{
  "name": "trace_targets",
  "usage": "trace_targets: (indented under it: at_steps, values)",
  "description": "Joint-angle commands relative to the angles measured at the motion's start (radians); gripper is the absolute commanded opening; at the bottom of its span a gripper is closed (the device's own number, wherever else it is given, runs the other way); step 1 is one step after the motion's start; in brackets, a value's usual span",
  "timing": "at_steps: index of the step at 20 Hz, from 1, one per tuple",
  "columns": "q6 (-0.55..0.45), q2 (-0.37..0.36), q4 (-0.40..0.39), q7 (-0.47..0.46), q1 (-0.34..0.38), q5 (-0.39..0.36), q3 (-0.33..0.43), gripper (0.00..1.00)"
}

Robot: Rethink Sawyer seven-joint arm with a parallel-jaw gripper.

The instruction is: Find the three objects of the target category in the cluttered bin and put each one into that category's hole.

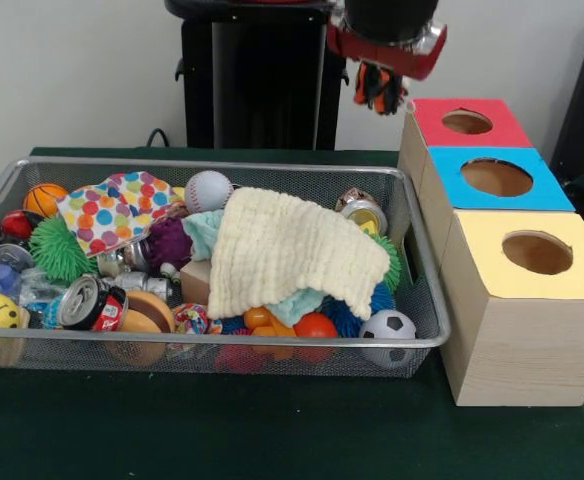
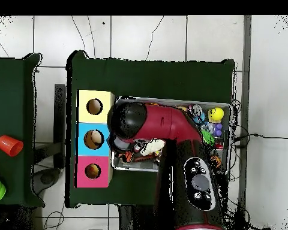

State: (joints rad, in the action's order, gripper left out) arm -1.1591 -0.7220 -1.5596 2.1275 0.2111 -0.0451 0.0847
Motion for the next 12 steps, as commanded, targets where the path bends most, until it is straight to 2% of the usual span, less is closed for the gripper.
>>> trace_targets:
  at_steps: [1, 4, 6, 12]
  values:
    - [-0.239, -0.069, 0.100, 0.165, -0.001, 0.036, -0.009, 0.00]
    - [-0.272, -0.060, 0.132, 0.176, -0.005, 0.041, -0.005, 0.00]
    - [-0.258, -0.054, 0.127, 0.192, -0.014, 0.054, -0.007, 0.00]
    - [-0.096, -0.035, 0.016, 0.236, -0.071, 0.098, -0.026, 0.00]
